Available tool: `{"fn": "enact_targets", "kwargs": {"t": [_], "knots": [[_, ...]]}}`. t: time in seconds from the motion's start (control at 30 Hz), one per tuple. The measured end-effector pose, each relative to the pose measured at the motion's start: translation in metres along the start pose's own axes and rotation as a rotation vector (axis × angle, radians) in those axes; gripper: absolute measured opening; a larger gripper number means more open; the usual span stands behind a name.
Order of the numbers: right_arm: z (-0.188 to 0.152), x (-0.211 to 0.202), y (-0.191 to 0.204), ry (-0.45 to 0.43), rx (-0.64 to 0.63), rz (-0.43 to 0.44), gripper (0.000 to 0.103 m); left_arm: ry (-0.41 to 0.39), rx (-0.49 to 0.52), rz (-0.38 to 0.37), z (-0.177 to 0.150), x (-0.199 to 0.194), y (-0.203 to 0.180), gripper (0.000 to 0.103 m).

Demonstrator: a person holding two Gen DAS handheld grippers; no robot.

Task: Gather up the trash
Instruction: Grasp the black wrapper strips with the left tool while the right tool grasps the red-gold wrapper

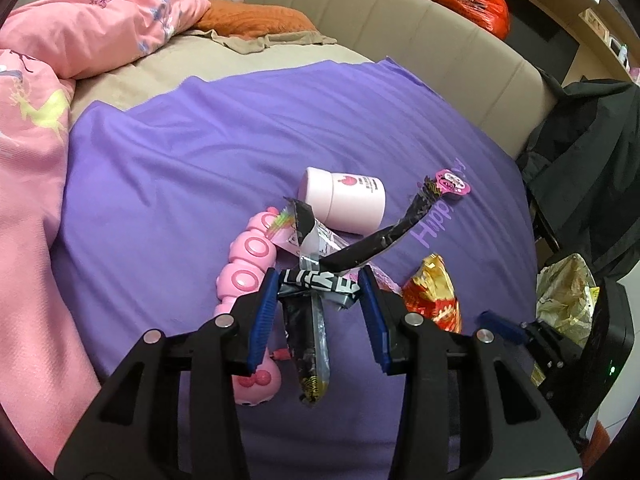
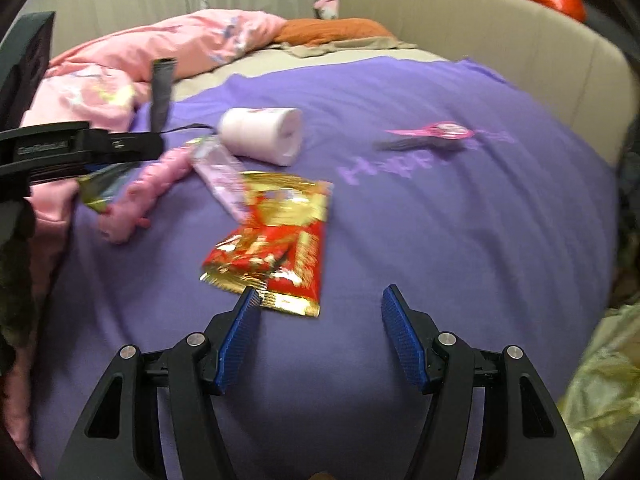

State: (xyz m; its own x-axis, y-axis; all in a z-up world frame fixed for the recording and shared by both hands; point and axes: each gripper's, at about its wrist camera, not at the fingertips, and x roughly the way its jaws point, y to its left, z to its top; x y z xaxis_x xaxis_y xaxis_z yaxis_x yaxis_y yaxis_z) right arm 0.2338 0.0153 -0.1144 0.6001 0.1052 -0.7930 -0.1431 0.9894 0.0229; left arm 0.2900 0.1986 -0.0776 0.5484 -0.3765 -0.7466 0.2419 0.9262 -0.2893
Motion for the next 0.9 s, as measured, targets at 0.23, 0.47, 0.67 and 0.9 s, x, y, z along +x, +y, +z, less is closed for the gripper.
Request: {"fn": "enact_targets", "kwargs": {"t": [0.23,0.47,0.67,0.9], "knots": [[0.001,-0.013,-0.016,-0.048,0.046,0.033,0.061,0.043,0.007,0.001,-0.004,0.010,-0.001,0.038],[0.019,-0.006,0.003,-0.064,-0.009,0.068,0.061,0.052,0.013,0.000,-0.005,0.012,0.000,0.038],[0.031,0.017,0.010,0.007,-0.031,0.130,0.061,0.052,0.009,0.000,-0.004,0.012,0.000,0.038],[0.028,0.020,0.004,0.016,-0.019,0.184,0.041,0.053,0.010,0.002,-0.005,0.012,-0.001,0.038]]}}
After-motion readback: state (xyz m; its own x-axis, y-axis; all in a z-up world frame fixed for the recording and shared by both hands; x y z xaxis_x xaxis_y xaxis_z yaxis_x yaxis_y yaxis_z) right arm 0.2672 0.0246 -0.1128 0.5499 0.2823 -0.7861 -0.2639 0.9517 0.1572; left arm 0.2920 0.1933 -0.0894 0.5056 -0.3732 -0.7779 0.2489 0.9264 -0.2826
